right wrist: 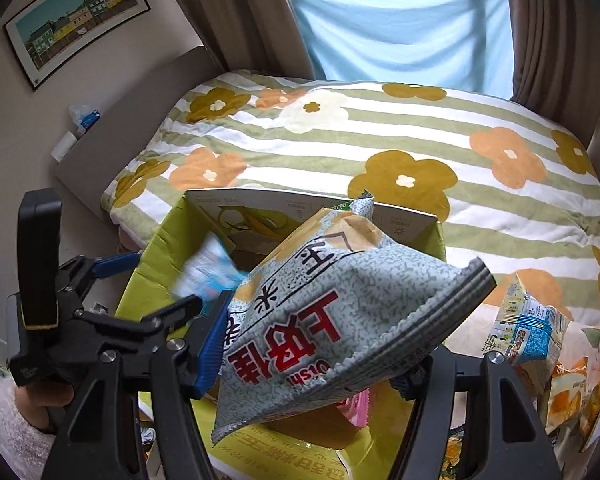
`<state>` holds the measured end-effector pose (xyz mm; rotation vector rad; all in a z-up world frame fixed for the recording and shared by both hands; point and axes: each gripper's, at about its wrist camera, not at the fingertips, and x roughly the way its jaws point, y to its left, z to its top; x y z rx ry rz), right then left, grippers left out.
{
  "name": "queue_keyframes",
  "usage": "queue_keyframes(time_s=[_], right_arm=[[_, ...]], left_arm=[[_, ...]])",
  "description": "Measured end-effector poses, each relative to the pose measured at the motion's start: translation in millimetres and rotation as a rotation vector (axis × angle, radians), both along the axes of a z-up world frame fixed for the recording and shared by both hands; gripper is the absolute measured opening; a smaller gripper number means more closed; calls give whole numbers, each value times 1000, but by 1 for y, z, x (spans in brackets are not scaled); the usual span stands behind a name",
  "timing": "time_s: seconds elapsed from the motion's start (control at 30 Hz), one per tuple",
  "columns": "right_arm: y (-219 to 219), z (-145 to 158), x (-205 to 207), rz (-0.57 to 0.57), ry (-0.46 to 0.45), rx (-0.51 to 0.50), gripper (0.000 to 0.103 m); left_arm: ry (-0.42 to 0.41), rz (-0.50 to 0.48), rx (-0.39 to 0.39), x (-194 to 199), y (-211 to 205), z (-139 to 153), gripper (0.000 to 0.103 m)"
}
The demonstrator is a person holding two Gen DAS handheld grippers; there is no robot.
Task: Organize snacks
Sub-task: 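Carry both bags over the box and drop them inside, opening both tools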
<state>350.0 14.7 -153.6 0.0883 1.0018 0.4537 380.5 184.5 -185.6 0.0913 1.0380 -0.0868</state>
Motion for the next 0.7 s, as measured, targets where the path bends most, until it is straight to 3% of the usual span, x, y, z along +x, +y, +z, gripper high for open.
queue_keyframes(time_s=[0.27,0.43,0.47,0.5,0.57,0.7], right_arm=[[11,-13,8,22,47,-8,62],[20,-19,18,1,63,-16,65],[21,-19,20,-14,55,-13,72],[20,-19,22,-35,42,3,87],[17,-18,21,-70,15,51,101],[12,-18,12,-80,19,76,102]], left_arm=[[41,27,-13,-17,5,-6,103],[30,37,17,-28,5,-4,103],[29,40,16,-30,5,-4,103],[29,42,10,-32,6,-3,103],[29,49,-10,-36,9,-1,103],[24,67,-32,-47,13,1,103]])
